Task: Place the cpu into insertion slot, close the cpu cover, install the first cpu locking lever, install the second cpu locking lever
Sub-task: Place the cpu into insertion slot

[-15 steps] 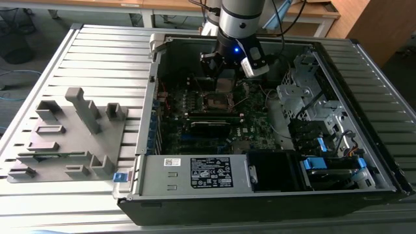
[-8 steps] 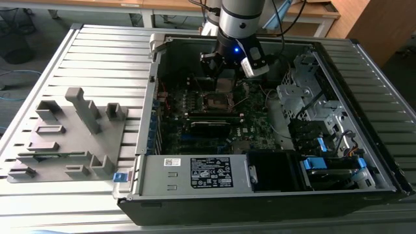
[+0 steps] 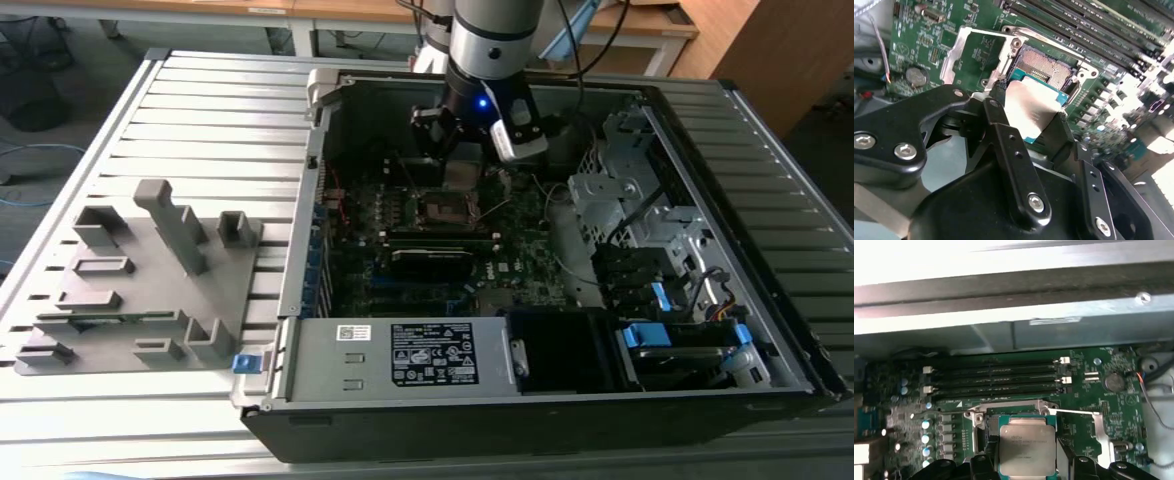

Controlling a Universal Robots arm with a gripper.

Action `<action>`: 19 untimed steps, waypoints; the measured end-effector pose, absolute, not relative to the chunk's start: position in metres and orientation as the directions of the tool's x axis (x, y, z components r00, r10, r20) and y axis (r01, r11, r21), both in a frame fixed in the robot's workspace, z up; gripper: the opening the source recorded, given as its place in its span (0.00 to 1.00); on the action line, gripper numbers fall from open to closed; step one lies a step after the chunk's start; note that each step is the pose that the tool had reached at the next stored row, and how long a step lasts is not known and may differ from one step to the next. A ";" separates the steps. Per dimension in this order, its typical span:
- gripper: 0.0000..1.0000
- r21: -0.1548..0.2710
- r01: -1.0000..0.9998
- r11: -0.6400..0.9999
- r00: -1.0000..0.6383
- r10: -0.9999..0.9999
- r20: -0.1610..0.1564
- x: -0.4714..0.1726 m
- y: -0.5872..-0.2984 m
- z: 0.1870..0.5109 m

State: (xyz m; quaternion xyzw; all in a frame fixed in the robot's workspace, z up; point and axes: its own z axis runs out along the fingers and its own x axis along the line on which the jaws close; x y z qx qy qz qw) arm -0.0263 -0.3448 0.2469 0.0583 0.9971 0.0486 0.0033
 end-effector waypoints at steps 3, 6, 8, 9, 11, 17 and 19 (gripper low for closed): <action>0.54 0.097 0.169 0.981 -0.985 0.170 -0.001 -0.026 -0.345 0.246; 0.54 0.097 0.222 0.970 -0.975 0.223 -0.001 -0.026 -0.345 0.245; 0.54 0.097 0.258 0.961 -0.966 0.259 -0.001 -0.026 -0.345 0.245; 0.54 0.097 0.275 0.956 -0.961 0.277 -0.001 -0.026 -0.345 0.244; 0.54 0.097 0.310 0.946 -0.950 0.311 -0.001 -0.026 -0.345 0.244; 0.54 0.097 0.411 0.906 -0.911 0.413 -0.001 -0.026 -0.345 0.242; 0.54 0.097 0.443 0.891 -0.895 0.446 -0.001 -0.026 -0.345 0.241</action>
